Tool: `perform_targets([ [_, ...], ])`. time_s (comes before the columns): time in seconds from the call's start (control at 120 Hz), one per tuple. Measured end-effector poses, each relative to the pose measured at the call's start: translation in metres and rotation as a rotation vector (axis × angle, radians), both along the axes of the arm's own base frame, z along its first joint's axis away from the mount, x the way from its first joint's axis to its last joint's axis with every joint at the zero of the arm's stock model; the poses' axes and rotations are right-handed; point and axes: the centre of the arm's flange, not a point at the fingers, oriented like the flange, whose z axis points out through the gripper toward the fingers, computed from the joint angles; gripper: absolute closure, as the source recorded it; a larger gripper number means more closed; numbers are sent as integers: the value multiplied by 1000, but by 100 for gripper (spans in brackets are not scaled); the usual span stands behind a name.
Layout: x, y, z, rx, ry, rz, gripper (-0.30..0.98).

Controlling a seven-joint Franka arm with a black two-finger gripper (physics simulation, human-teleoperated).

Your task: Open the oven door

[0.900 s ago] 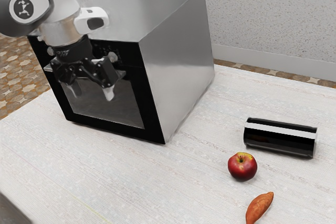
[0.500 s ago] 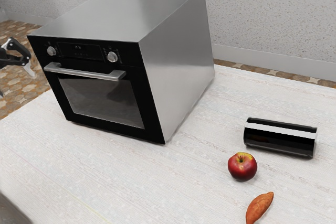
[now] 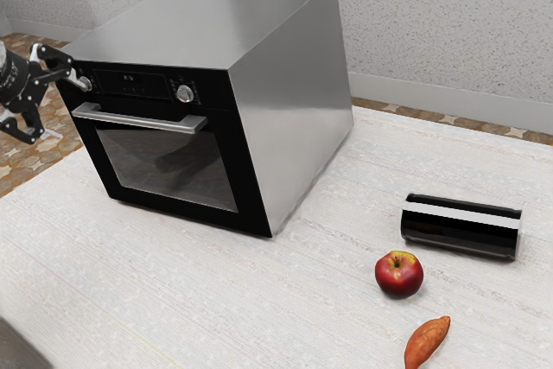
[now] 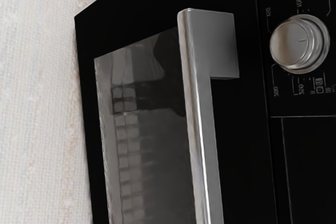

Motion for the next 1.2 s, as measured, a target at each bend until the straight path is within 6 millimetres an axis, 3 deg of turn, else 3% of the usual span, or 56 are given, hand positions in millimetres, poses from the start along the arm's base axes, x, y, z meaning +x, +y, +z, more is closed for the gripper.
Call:
perform_targets([
  [0.058,1,1,-2,-12,-20,34,0],
  [0.142,-1,-15,-24,-35,-23,54,0],
  [0.283,12,-12,-44,-64,-38,108,0],
  [0.683,41,-7,-59,-105,-89,198,0],
  [0.925,43,-4,-70,-127,-87,235,0],
  [1.2,38,1,-96,-160,-50,275,0],
])
